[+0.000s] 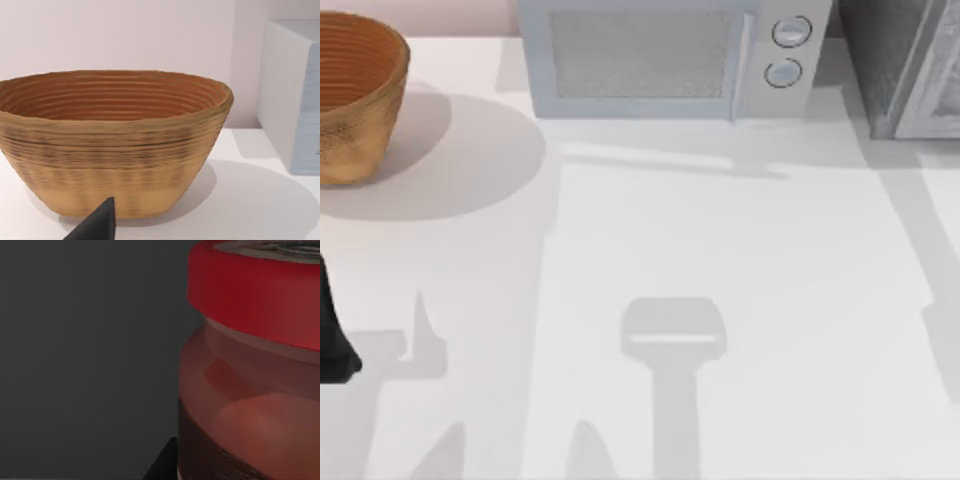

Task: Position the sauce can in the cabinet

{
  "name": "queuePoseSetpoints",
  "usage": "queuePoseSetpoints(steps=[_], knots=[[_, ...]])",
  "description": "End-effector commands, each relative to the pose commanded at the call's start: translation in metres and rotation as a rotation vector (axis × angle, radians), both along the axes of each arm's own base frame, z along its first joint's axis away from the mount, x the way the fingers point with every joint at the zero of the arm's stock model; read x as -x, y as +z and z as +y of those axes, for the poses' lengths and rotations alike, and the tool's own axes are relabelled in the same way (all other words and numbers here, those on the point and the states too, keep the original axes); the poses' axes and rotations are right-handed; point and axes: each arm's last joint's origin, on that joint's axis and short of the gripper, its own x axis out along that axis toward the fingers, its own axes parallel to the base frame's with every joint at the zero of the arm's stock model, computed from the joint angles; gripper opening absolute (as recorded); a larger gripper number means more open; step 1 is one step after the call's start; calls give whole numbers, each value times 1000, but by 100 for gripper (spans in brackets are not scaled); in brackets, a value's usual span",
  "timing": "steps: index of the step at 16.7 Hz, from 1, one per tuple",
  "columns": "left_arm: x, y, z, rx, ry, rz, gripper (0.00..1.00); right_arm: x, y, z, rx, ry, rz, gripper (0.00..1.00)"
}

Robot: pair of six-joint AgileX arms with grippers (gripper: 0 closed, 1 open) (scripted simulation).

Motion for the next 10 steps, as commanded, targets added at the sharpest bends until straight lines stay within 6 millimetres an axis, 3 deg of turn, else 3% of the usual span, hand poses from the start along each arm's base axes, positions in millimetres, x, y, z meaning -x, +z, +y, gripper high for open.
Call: queuePoseSetpoints(steps=[4, 9, 10], knots=[[0, 0, 0, 0, 0, 0, 100, -28, -10, -3, 0, -3, 2, 0], [0, 0, 0, 0, 0, 0, 100, -29, -10, -4, 0, -3, 1, 0], [0, 0, 0, 0, 0, 0, 100, -29, -10, -4, 0, -3, 1, 8]])
